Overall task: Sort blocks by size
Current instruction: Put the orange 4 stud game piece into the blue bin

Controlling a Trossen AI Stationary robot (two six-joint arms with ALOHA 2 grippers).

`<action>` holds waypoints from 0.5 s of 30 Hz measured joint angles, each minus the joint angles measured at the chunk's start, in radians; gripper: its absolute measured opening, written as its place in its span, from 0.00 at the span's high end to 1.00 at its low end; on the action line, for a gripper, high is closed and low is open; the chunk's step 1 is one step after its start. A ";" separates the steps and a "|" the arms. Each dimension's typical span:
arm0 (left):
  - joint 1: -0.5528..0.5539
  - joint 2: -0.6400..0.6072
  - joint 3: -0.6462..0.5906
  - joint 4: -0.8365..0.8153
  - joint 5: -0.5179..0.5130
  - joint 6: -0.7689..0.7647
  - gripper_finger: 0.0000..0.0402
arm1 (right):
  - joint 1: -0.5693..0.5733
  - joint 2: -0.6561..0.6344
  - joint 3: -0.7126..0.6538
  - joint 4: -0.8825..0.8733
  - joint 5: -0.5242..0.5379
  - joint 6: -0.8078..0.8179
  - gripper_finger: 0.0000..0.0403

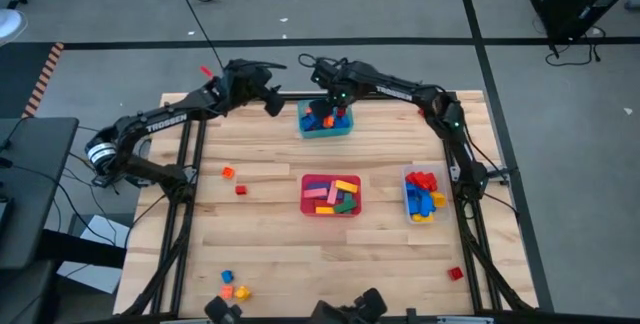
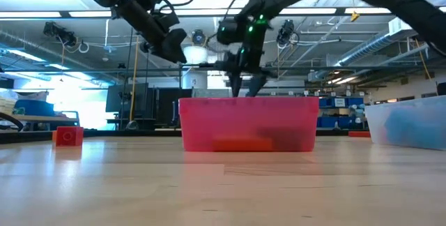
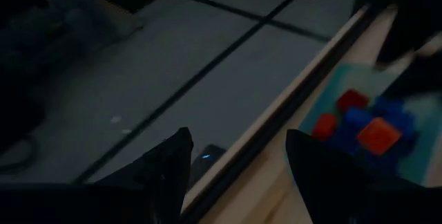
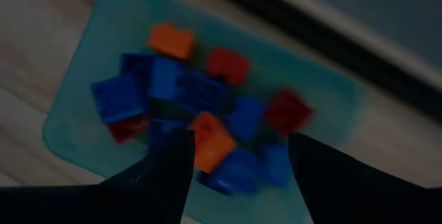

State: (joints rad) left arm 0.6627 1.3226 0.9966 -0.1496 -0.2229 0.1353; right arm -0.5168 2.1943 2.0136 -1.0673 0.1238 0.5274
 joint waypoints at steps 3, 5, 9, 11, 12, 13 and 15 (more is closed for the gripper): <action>-0.026 -0.038 0.000 -0.071 -0.086 0.020 0.39 | 0.010 -0.057 0.000 -0.060 0.097 -0.015 0.39; -0.047 -0.066 0.000 -0.110 -0.107 0.011 0.39 | 0.019 -0.099 0.000 -0.101 0.152 -0.031 0.39; -0.091 -0.126 0.000 -0.231 -0.122 -0.065 0.39 | 0.039 -0.178 -0.004 -0.173 0.226 -0.041 0.39; -0.116 -0.156 0.000 -0.294 -0.153 -0.127 0.39 | 0.049 -0.226 -0.042 -0.176 0.255 -0.042 0.39; -0.129 -0.171 0.000 -0.334 -0.175 -0.158 0.39 | 0.054 -0.258 -0.078 -0.173 0.265 -0.042 0.39; -0.143 -0.184 0.000 -0.371 -0.193 -0.187 0.39 | 0.058 -0.292 -0.124 -0.172 0.273 -0.037 0.39; -0.173 -0.213 0.000 -0.423 -0.219 -0.242 0.39 | 0.066 -0.371 -0.239 -0.145 0.277 -0.016 0.40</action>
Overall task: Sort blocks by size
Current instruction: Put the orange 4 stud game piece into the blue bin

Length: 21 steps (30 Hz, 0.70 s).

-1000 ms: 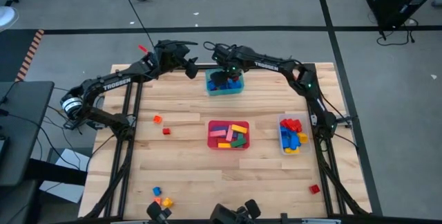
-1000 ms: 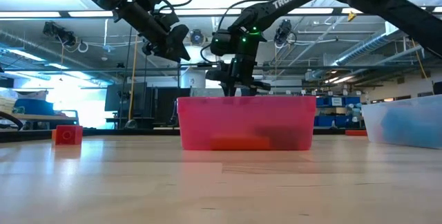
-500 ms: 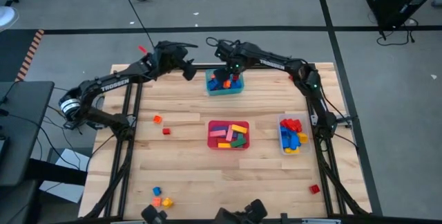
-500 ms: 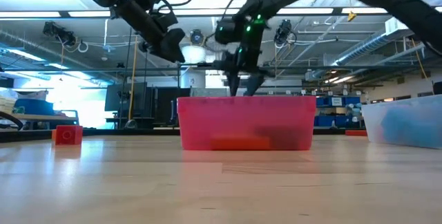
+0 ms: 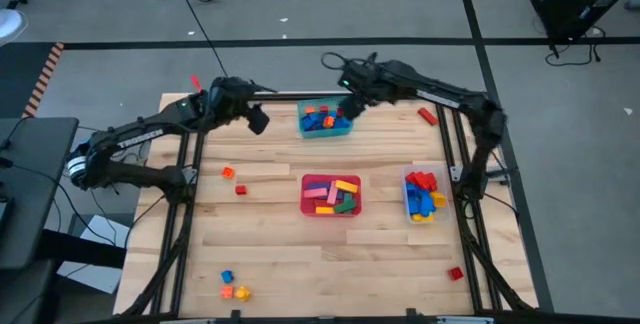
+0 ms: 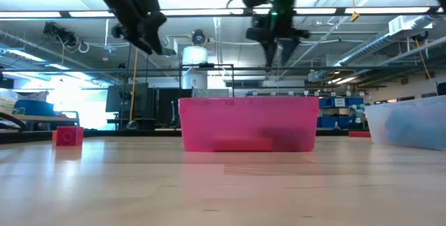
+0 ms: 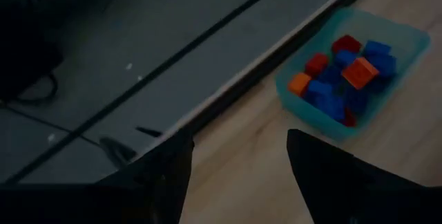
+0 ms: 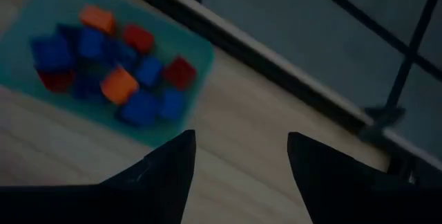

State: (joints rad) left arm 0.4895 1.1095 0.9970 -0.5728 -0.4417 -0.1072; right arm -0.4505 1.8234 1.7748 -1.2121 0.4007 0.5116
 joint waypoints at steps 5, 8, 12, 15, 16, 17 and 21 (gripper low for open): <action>-0.102 -0.040 0.000 -0.127 -0.011 -0.120 0.39 | 0.041 -0.240 -0.355 0.131 -0.026 0.121 0.40; -0.190 -0.055 0.001 -0.235 -0.012 -0.182 0.39 | 0.090 -0.379 -0.528 0.178 -0.055 0.210 0.40; -0.316 -0.054 0.034 -0.390 -0.011 -0.330 0.39 | 0.170 -0.534 -0.682 0.187 -0.062 0.349 0.40; -0.396 -0.053 0.052 -0.454 -0.011 -0.456 0.39 | 0.228 -0.623 -0.751 0.187 -0.062 0.435 0.41; -0.420 -0.053 0.057 -0.481 -0.010 -0.502 0.39 | 0.246 -0.647 -0.768 0.187 -0.062 0.458 0.41; -0.447 -0.053 0.063 -0.506 -0.007 -0.553 0.39 | 0.262 -0.670 -0.782 0.187 -0.061 0.476 0.40; -0.581 -0.054 0.075 -0.578 0.026 -0.753 0.39 | 0.315 -0.730 -0.818 0.185 -0.058 0.522 0.40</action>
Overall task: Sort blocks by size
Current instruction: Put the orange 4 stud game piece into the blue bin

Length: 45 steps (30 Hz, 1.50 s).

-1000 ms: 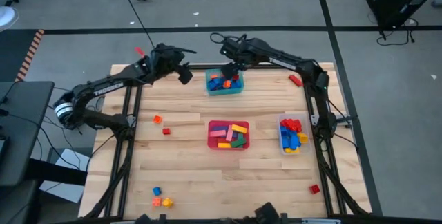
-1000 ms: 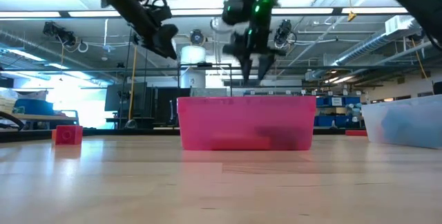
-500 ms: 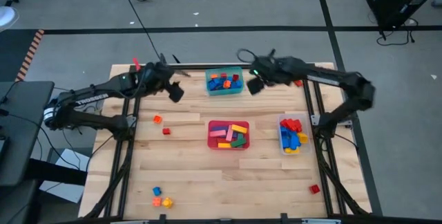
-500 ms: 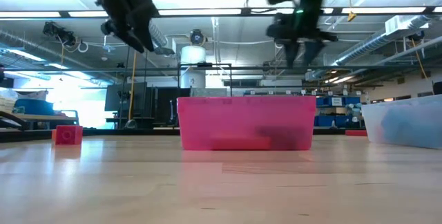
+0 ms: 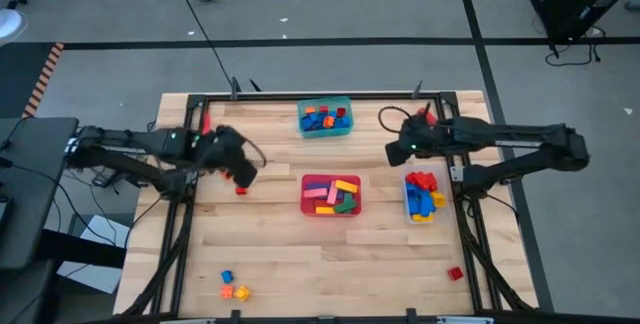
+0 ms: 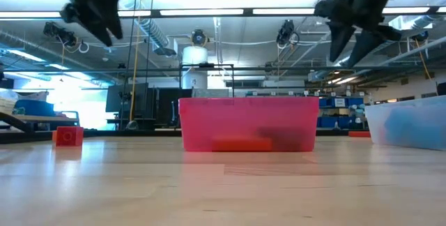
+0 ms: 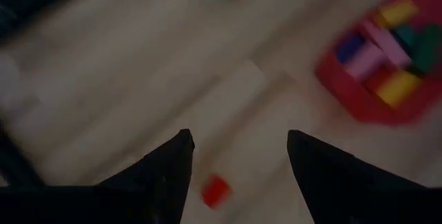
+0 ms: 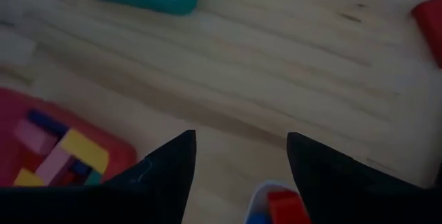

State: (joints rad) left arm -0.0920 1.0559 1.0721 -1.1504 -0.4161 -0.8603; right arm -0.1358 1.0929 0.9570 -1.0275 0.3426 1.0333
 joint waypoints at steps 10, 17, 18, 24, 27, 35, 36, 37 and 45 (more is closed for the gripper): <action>-0.369 0.006 -0.001 -0.031 0.039 -0.147 0.39 | 0.057 -0.016 -0.002 0.007 0.022 -0.011 0.40; -0.388 0.007 -0.003 -0.024 0.036 -0.170 0.39 | 0.059 -0.016 -0.002 0.072 0.031 -0.037 0.41; -0.385 0.007 -0.003 -0.028 0.027 -0.170 0.39 | 0.059 -0.016 -0.002 0.085 0.030 -0.039 0.41; -0.352 0.007 -0.003 -0.032 -0.040 -0.175 0.39 | 0.079 -0.016 -0.002 0.133 0.026 -0.041 0.41; -0.315 0.007 -0.003 -0.044 -0.025 -0.202 0.39 | 0.092 -0.016 -0.002 0.137 0.025 -0.041 0.42; -0.115 0.006 -0.036 -0.098 0.100 -0.179 0.39 | 0.109 -0.016 -0.002 0.137 0.025 -0.041 0.42; -0.090 0.006 -0.046 -0.094 0.122 -0.153 0.39 | 0.109 -0.016 -0.002 0.137 0.025 -0.041 0.42; -0.060 0.006 -0.060 -0.090 0.148 -0.123 0.39 | 0.109 -0.016 -0.002 0.137 0.025 -0.041 0.42; 0.089 0.006 -0.225 0.066 0.316 0.164 0.39 | 0.108 -0.015 -0.002 0.137 0.030 -0.045 0.42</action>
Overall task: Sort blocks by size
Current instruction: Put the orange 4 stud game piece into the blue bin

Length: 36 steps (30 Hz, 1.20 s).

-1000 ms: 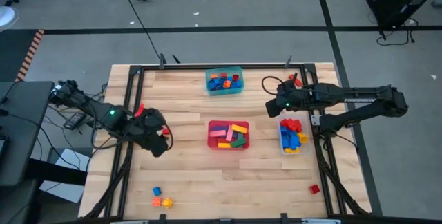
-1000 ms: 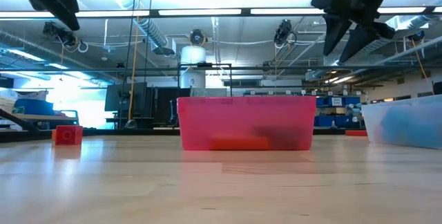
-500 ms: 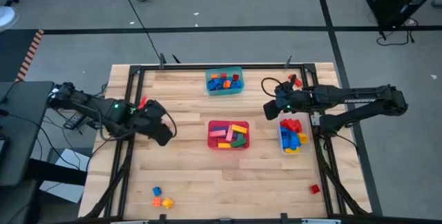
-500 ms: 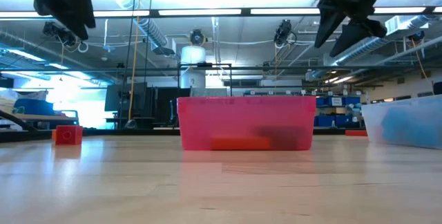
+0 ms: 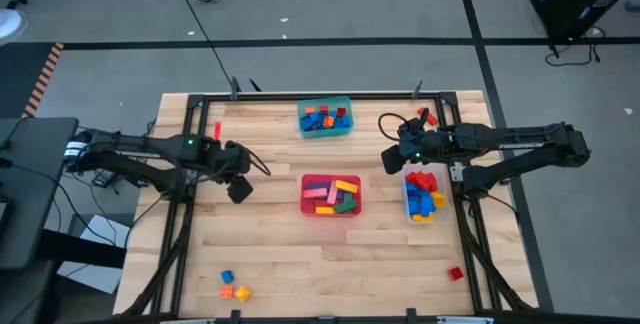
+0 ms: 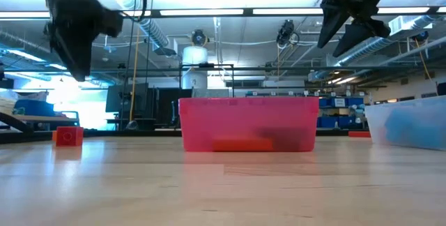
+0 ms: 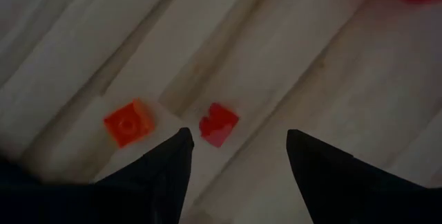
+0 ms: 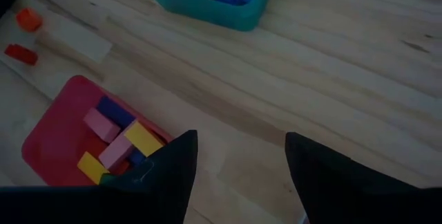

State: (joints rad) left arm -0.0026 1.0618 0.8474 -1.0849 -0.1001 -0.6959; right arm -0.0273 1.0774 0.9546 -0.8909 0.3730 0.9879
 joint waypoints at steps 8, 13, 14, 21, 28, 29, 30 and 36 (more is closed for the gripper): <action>0.015 0.000 -0.160 0.100 -0.022 0.356 0.39 | 0.000 0.000 0.000 0.000 0.000 0.000 0.43; 0.014 0.001 -0.211 0.102 -0.020 0.446 0.39 | 0.000 0.000 0.000 0.000 0.000 0.000 0.43; 0.014 0.003 -0.212 0.107 -0.014 0.447 0.39 | 0.000 0.000 0.000 0.000 0.000 0.000 0.43; 0.014 0.028 -0.212 0.193 0.014 0.460 0.39 | 0.000 0.000 0.000 -0.001 0.001 -0.004 0.43; 0.016 0.124 -0.211 0.212 0.015 0.468 0.39 | 0.000 0.000 0.000 0.000 0.001 -0.014 0.43; 0.016 0.143 -0.211 0.211 0.016 0.468 0.39 | 0.000 0.000 0.000 0.001 0.001 -0.015 0.43; 0.016 0.164 -0.212 0.211 0.016 0.468 0.39 | 0.000 0.000 0.000 0.001 0.001 -0.015 0.43; 0.016 0.277 -0.211 0.238 0.013 0.468 0.39 | 0.000 0.000 0.000 0.001 0.001 -0.020 0.43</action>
State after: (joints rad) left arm 0.0132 1.3386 0.6361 -0.8467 -0.0876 -0.2281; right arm -0.0273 1.0779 0.9550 -0.8898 0.3737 0.9680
